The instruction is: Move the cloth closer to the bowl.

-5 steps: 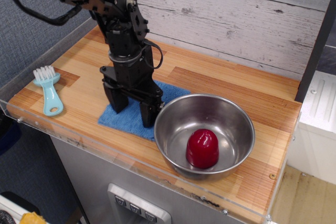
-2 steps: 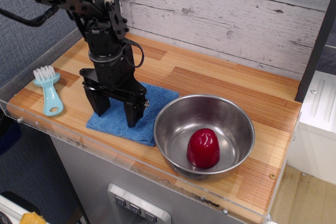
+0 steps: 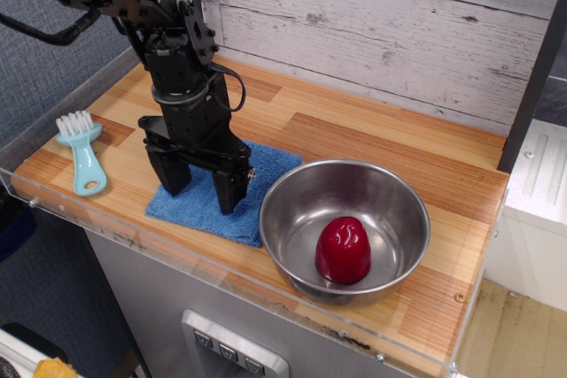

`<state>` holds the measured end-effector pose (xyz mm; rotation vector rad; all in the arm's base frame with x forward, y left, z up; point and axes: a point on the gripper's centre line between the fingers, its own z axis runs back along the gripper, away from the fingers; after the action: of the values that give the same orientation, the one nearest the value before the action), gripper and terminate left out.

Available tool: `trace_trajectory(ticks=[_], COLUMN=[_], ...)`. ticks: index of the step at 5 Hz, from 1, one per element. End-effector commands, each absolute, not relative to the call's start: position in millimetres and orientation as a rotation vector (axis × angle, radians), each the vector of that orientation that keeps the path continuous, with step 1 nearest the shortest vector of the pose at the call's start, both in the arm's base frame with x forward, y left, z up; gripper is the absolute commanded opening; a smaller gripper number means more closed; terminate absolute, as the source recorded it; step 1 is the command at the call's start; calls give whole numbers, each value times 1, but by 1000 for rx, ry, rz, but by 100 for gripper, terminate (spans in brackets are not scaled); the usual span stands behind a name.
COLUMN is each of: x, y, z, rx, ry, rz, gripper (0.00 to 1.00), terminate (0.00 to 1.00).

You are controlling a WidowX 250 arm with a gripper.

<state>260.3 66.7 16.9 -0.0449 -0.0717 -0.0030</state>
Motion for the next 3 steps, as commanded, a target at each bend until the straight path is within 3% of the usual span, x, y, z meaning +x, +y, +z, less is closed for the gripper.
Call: trace_trajectory(ticks=[1, 3], x=[275, 267], y=[55, 49], z=[71, 137], rx=[-118, -105], ry=[-232, -285], rz=[-41, 0], gripper=[100, 100], terminate=[0, 0])
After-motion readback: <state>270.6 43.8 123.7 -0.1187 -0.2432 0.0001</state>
